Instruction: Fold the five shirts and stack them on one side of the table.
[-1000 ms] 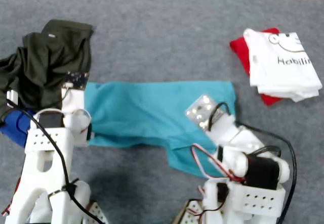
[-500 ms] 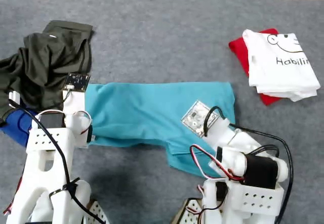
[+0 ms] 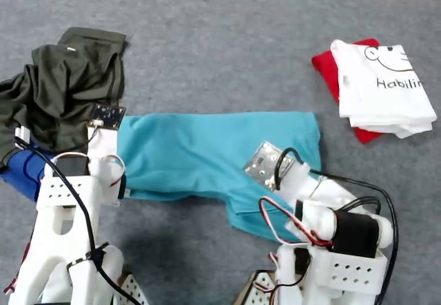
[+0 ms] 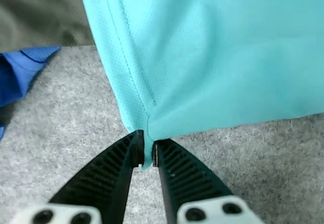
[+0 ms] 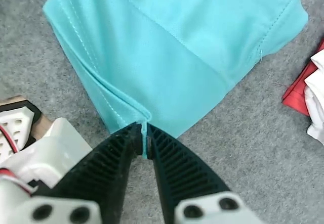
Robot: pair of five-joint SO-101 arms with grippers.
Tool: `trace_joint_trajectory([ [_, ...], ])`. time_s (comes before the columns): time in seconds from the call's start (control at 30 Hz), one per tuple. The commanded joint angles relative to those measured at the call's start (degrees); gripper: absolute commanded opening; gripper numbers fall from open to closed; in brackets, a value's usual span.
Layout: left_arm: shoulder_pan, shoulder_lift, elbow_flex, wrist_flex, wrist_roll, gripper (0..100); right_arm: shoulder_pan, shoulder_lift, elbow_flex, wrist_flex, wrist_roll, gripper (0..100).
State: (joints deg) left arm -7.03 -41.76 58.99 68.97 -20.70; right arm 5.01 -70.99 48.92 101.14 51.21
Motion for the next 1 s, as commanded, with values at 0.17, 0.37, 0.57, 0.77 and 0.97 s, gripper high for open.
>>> trace_joint_trajectory([
  [0.17,0.1,-1.4,-0.2,0.1,-0.5,2,1.2,-0.5,0.1,1.0,1.8,0.5],
  [0.37,0.1,-1.4,-0.2,0.2,-0.5,2,1.1,-0.5,0.1,1.0,1.8,0.6],
  [0.57,0.1,-1.4,-0.4,0.4,-0.5,2,1.2,-0.5,0.0,1.0,1.8,0.8],
  [0.77,0.1,-1.4,-0.7,0.4,-0.6,2,1.3,-0.5,0.0,1.0,3.3,0.9],
  [0.97,-0.4,-1.4,-1.1,1.4,-0.5,16,1.3,-0.5,-0.2,1.0,3.3,11.5],
])
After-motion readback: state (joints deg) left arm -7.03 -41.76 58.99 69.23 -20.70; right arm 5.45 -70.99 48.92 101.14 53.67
